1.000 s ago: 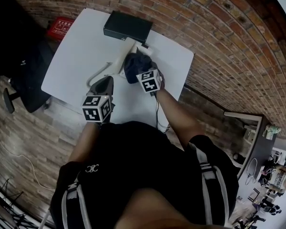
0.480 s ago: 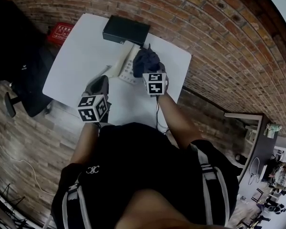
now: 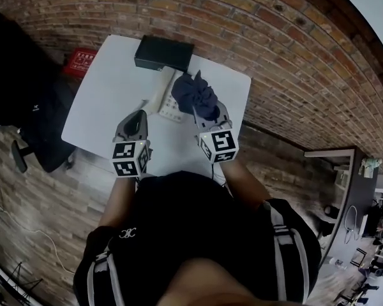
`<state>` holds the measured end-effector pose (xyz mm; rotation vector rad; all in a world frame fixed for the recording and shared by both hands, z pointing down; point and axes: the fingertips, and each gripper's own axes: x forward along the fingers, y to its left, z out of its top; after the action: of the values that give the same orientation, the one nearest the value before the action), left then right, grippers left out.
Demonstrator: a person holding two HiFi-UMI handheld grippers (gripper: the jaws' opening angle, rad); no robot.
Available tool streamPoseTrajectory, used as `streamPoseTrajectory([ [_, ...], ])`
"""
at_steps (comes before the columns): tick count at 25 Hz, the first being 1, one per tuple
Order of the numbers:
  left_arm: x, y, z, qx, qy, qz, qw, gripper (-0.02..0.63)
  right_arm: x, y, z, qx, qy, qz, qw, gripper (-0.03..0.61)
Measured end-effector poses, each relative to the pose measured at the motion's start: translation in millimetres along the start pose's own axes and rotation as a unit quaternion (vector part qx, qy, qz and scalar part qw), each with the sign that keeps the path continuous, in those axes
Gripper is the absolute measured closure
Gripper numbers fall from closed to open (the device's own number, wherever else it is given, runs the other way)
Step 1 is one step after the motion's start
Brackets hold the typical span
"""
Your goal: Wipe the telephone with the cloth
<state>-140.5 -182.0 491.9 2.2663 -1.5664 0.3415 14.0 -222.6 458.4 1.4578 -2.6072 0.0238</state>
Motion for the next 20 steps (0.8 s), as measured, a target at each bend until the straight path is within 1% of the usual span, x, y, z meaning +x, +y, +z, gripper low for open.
streamPoseTrajectory([
  [4, -2, -9, -1, 0.001, 0.000, -0.015, 0.9999, 0.621, -34, 7, -3, 0.015, 0.002, -0.012, 1.000, 0.533],
  [7, -4, -14, -2, 0.002, -0.001, -0.021, 0.9998, 0.621, -49, 1, -8, 0.024, 0.010, -0.028, 0.999, 0.534],
  [10, -4, -19, -3, 0.000, -0.001, -0.026, 0.9997, 0.621, -55, -8, -9, 0.029, 0.013, -0.039, 0.999, 0.533],
  [16, -6, -28, -1, -0.002, -0.007, -0.035, 0.9994, 0.621, -62, -25, 4, 0.028, 0.005, -0.058, 0.998, 0.532],
  [20, -7, -27, -2, -0.007, -0.006, -0.035, 0.9993, 0.621, -66, -31, 2, 0.033, 0.008, -0.067, 0.997, 0.532],
])
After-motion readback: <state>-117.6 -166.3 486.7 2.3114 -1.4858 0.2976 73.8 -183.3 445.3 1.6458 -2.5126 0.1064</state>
